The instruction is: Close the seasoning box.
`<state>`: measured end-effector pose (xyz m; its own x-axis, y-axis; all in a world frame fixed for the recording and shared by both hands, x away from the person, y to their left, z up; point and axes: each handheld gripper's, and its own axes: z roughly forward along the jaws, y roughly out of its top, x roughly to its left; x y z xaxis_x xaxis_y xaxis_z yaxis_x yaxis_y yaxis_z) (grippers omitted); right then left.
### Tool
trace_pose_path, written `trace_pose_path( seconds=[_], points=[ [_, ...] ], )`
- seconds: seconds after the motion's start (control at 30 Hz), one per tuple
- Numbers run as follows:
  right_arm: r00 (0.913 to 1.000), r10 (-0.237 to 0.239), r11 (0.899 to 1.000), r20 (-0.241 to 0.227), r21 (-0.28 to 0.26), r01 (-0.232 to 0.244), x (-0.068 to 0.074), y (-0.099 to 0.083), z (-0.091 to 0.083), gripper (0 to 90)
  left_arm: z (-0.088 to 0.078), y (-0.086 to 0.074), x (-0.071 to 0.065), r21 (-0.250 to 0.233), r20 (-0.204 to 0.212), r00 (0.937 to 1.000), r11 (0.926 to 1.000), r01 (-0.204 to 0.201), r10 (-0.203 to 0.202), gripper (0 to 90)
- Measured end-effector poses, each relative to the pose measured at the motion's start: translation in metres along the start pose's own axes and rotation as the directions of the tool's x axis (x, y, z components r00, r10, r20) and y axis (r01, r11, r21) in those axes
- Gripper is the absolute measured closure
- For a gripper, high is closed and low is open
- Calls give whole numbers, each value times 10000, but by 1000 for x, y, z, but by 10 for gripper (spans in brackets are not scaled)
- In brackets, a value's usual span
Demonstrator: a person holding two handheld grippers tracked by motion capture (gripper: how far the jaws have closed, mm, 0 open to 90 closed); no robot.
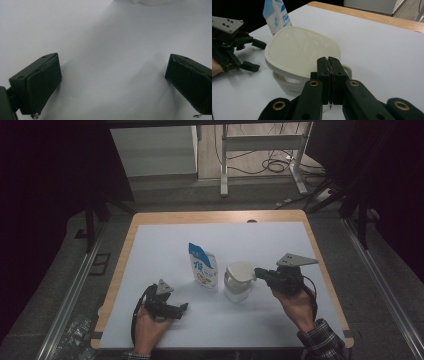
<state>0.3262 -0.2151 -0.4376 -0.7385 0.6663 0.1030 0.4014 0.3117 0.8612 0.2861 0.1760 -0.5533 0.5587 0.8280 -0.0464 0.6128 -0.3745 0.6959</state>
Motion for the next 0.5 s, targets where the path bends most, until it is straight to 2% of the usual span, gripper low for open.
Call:
trace_pose_path(
  seconds=[0.17,0.5],
  points=[
    [9995,68,9998,-293,-165,-73,4,4,0,871,0,0,0,-12,8,10000,10000,35,-35,10],
    [9964,-137,9999,-831,-11,137,22,2,20,870,0,0,0,-1,9,10000,10000,28,-28,10]
  ],
)
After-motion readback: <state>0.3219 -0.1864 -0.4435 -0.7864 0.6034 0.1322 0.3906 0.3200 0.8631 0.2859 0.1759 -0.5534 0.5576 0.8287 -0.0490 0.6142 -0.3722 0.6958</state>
